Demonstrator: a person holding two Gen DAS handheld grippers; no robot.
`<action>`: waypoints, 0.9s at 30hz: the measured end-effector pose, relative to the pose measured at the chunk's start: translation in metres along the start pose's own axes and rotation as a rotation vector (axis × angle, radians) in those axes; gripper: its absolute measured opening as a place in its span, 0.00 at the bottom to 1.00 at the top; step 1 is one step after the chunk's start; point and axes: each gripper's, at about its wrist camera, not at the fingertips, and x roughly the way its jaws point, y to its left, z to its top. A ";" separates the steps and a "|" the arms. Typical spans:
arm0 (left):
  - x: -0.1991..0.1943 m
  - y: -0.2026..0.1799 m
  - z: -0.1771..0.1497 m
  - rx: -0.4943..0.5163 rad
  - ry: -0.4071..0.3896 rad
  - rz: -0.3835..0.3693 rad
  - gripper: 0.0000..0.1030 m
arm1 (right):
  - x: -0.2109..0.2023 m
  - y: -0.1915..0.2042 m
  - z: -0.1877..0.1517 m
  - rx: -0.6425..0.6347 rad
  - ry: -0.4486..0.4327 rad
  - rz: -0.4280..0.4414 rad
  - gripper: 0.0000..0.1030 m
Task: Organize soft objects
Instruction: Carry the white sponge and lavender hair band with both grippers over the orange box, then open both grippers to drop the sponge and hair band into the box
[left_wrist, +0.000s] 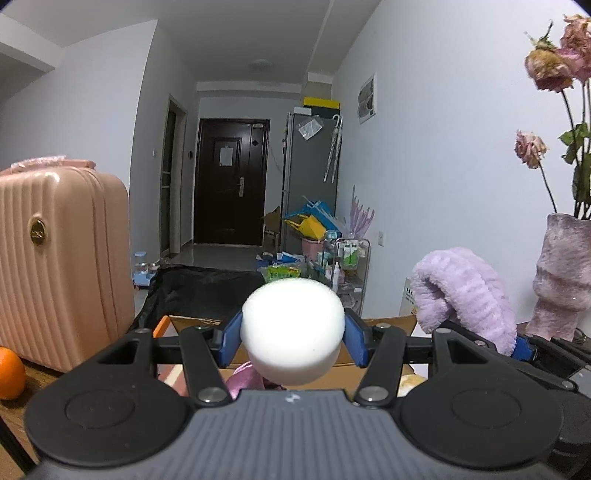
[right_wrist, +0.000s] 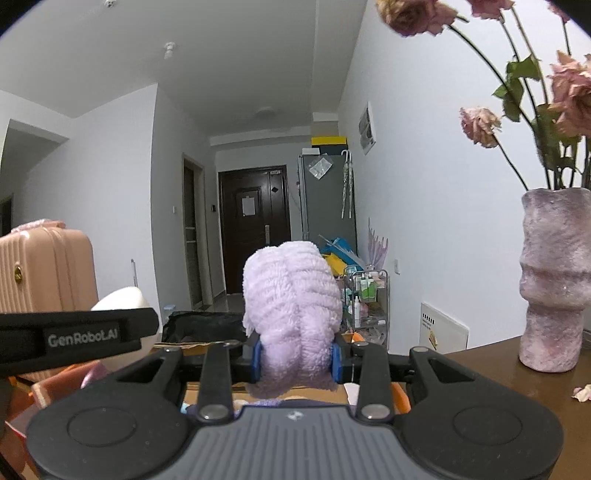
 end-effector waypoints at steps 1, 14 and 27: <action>0.003 0.001 0.000 -0.001 0.002 0.004 0.56 | 0.003 0.000 0.000 -0.002 0.005 0.001 0.32; 0.021 0.005 -0.004 -0.008 0.012 0.024 0.57 | 0.018 0.003 -0.005 -0.042 0.052 -0.025 0.39; 0.004 0.010 -0.002 -0.055 -0.064 0.086 1.00 | 0.004 -0.005 -0.008 -0.011 0.019 -0.079 1.00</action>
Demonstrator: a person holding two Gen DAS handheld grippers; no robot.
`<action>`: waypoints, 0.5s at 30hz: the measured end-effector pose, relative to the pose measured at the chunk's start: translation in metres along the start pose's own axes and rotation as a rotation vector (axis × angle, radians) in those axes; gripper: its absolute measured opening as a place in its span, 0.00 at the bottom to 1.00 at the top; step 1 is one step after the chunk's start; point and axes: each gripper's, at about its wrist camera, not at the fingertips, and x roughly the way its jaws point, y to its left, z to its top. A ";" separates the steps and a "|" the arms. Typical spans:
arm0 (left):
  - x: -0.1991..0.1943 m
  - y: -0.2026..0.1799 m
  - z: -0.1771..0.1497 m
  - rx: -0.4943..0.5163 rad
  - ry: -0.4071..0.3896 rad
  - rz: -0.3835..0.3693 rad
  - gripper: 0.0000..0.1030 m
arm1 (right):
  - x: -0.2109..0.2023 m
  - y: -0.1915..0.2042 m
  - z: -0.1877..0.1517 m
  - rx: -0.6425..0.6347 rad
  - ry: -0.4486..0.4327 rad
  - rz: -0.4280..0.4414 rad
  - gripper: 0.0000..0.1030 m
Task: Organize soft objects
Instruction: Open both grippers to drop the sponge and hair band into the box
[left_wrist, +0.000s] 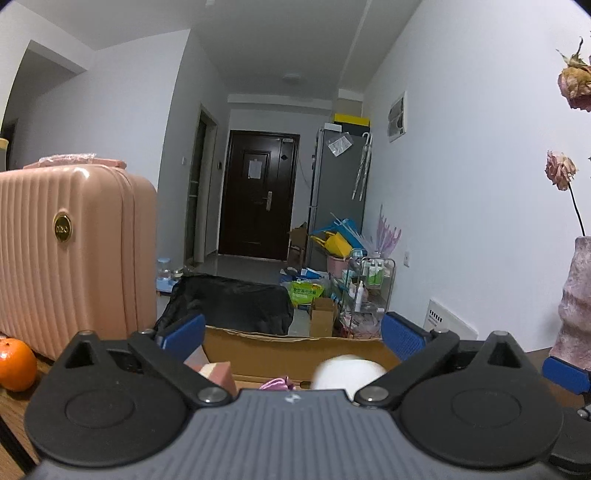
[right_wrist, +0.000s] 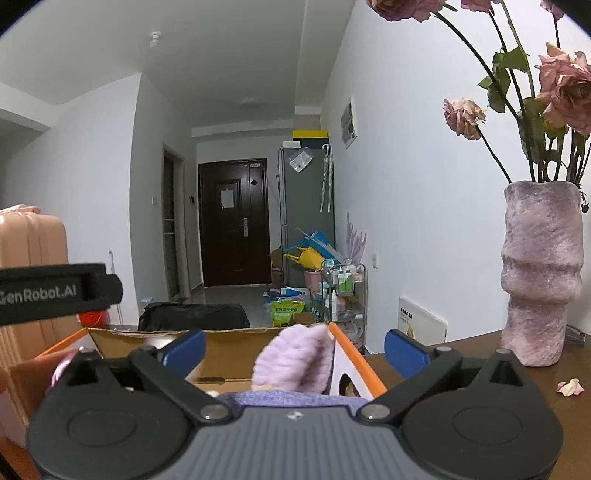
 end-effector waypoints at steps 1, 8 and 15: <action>0.000 0.000 0.000 -0.001 0.003 0.001 1.00 | 0.000 -0.001 0.000 -0.001 0.004 -0.001 1.00; -0.007 0.003 0.000 -0.014 0.017 0.010 1.00 | -0.010 -0.005 -0.001 0.000 -0.003 -0.005 1.00; -0.033 0.009 -0.006 0.018 0.038 0.007 1.00 | -0.048 -0.008 -0.005 -0.021 -0.037 0.004 1.00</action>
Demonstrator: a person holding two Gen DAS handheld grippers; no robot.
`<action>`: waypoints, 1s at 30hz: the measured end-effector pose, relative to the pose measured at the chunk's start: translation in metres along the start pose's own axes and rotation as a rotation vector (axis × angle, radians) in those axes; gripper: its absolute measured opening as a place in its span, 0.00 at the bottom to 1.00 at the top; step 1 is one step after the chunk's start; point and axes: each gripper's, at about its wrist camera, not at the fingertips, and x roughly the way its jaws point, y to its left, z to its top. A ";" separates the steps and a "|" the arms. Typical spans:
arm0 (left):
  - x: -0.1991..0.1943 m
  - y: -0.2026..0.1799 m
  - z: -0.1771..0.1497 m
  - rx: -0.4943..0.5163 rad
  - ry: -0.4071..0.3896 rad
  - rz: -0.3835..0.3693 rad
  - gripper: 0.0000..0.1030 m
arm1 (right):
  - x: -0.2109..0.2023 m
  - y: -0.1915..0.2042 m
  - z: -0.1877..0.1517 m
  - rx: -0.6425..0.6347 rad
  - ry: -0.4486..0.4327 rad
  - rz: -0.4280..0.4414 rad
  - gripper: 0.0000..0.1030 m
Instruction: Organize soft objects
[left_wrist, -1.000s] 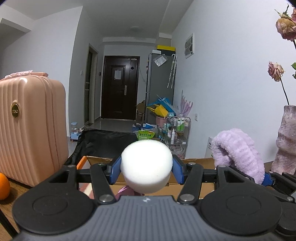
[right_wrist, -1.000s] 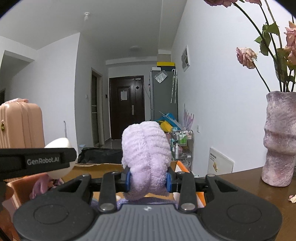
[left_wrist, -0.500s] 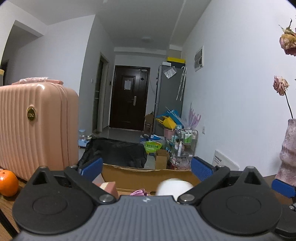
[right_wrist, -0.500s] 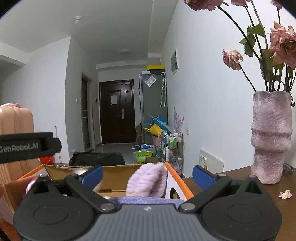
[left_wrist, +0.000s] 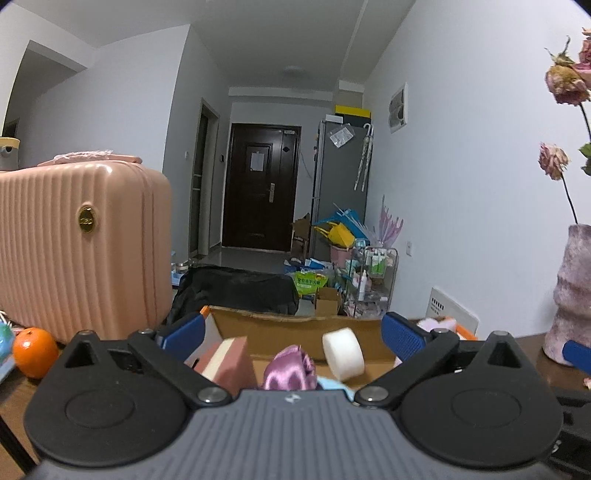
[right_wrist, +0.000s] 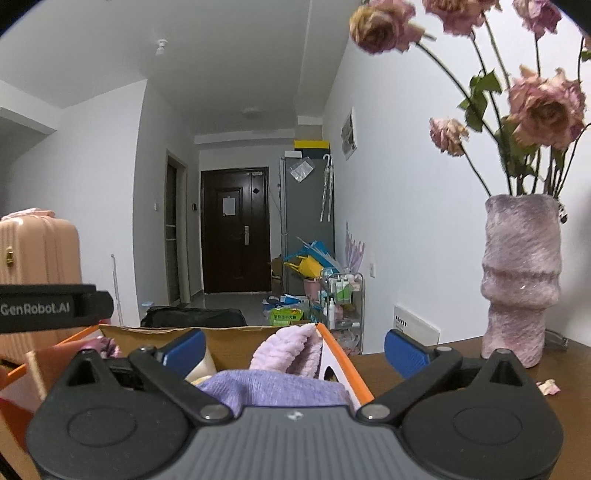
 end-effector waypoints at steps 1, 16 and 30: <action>-0.006 0.001 -0.002 0.005 0.005 -0.002 1.00 | -0.006 -0.001 0.000 -0.005 -0.001 0.002 1.00; -0.138 0.025 -0.032 0.091 0.059 -0.037 1.00 | -0.133 -0.003 -0.012 -0.026 0.048 0.048 1.00; -0.261 0.043 -0.054 0.149 0.132 -0.088 1.00 | -0.266 0.003 -0.017 -0.045 0.138 0.064 1.00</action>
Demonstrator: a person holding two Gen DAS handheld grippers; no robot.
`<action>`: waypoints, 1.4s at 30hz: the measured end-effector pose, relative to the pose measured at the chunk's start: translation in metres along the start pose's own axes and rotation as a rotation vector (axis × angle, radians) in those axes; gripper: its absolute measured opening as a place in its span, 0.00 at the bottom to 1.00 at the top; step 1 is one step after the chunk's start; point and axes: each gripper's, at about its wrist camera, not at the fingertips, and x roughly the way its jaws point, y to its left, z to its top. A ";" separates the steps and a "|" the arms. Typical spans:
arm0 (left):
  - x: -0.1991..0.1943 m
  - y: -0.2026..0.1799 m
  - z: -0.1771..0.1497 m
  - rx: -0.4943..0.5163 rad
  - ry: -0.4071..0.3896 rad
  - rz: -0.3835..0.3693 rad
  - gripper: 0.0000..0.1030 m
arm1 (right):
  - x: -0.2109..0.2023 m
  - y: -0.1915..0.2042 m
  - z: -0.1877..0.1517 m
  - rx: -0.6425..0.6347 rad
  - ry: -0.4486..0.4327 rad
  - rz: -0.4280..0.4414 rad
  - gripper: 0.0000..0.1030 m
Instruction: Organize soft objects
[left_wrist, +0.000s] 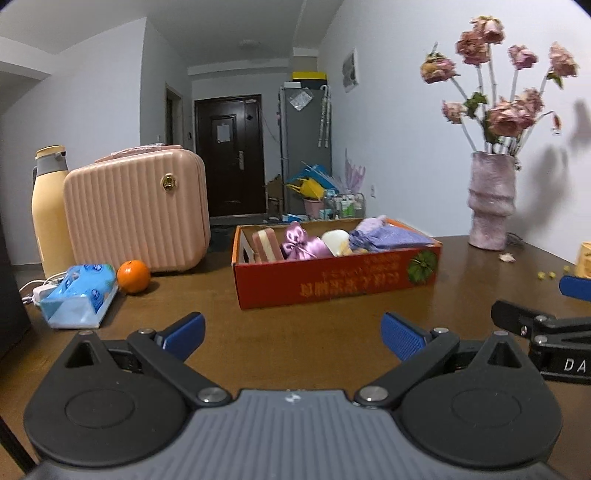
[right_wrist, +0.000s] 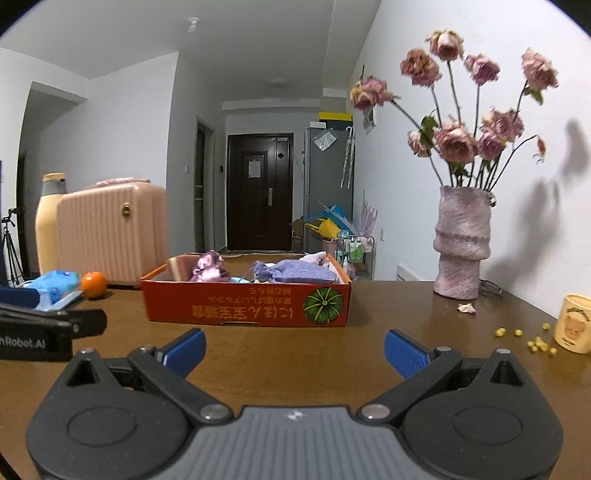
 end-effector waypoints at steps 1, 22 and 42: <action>-0.010 0.000 -0.002 0.003 0.001 -0.005 1.00 | -0.011 0.001 -0.001 0.003 0.002 -0.001 1.00; -0.141 0.013 -0.023 0.018 -0.105 -0.036 1.00 | -0.150 0.013 0.003 0.019 -0.083 -0.029 1.00; -0.158 0.020 -0.027 0.010 -0.141 -0.033 1.00 | -0.160 0.020 0.004 0.013 -0.100 -0.029 1.00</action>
